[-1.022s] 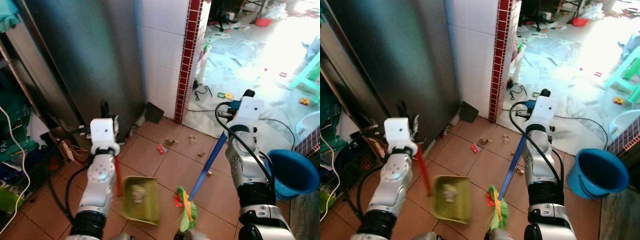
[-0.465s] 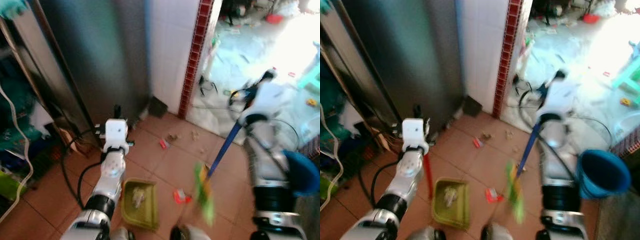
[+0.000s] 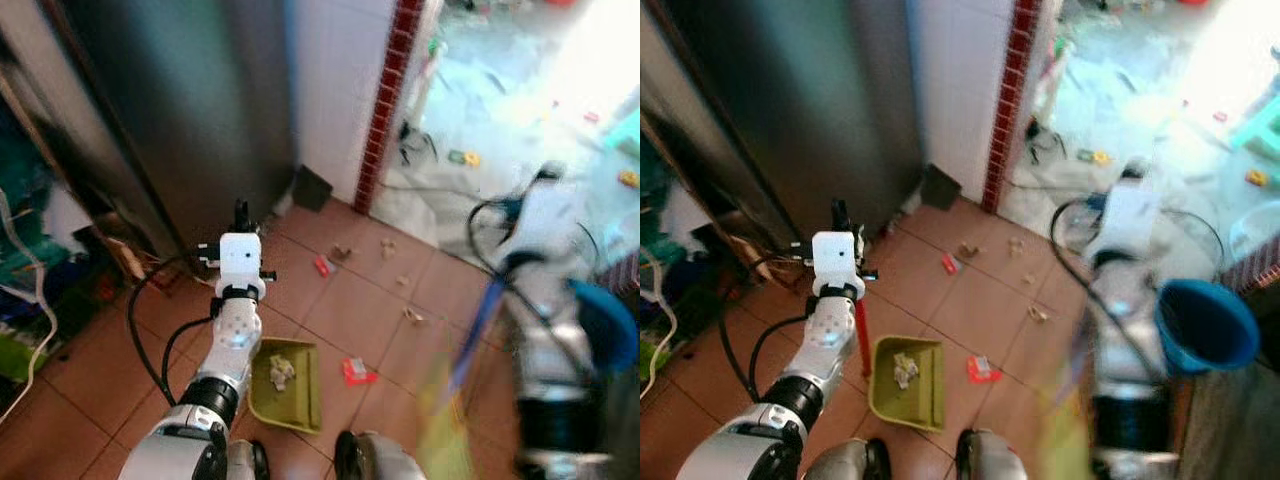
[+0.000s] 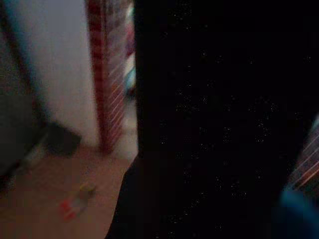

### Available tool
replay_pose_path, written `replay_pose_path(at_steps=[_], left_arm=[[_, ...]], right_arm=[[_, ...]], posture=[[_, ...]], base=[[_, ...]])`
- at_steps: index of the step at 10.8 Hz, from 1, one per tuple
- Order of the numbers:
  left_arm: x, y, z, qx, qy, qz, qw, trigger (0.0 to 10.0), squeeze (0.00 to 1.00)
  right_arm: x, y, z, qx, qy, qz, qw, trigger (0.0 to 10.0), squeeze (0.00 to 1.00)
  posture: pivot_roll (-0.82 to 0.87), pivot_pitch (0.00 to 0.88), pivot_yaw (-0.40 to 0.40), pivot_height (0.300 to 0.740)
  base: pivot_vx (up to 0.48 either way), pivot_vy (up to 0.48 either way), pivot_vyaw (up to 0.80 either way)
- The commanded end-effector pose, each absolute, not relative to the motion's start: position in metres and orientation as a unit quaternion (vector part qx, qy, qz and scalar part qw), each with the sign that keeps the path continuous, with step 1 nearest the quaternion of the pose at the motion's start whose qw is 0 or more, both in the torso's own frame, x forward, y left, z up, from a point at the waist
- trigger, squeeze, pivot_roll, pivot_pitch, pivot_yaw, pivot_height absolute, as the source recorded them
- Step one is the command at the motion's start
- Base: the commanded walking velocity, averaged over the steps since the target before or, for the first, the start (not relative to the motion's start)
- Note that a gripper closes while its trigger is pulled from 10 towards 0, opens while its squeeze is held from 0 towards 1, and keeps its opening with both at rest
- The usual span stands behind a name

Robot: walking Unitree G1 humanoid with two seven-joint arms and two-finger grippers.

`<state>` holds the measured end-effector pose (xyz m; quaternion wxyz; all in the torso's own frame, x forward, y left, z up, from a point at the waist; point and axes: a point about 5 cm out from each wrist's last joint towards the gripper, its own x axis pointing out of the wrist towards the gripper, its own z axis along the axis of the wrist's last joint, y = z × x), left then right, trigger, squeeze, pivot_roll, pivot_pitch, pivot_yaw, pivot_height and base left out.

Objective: Sweep floor

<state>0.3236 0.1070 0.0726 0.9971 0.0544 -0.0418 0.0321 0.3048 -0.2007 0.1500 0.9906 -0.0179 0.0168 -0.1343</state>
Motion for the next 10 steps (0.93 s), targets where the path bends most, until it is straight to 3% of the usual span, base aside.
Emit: replay_pose_path(at_steps=[1,5,7,8,10], left_arm=[[0.315,0.104,0.053,0.073,0.005,0.021,0.997,10.0,0.0],[0.317,0.098,0.052,0.068,0.01,0.018,0.997,10.0,0.0],[0.318,0.096,0.052,0.064,0.013,0.015,0.998,10.0,0.0],[0.318,0.094,0.052,0.062,0.015,0.014,0.998,10.0,0.0],[0.319,0.091,0.052,0.06,0.017,0.012,0.998,10.0,0.0]], right_arm=[[0.308,-0.192,0.171,0.021,-0.029,-0.115,0.993,10.0,0.0],[0.312,-0.179,0.187,0.094,-0.044,-0.068,0.992,10.0,0.0],[0.314,-0.158,0.204,0.114,-0.055,0.053,0.991,10.0,0.0],[0.32,-0.154,0.224,0.174,-0.06,0.105,0.977,10.0,0.0],[0.332,-0.169,0.255,0.201,-0.094,0.103,0.97,10.0,0.0]], posture=[[-0.21,0.236,-0.024,0.74],[-0.23,0.213,-0.035,0.74],[-0.23,0.201,-0.038,0.74],[-0.24,0.195,-0.039,0.74],[-0.24,0.185,-0.045,0.74]], base=[[0.0,0.0,0.0],[0.0,0.0,0.0],[0.0,0.0,0.0],[0.0,0.0,0.0],[0.0,0.0,0.0]])
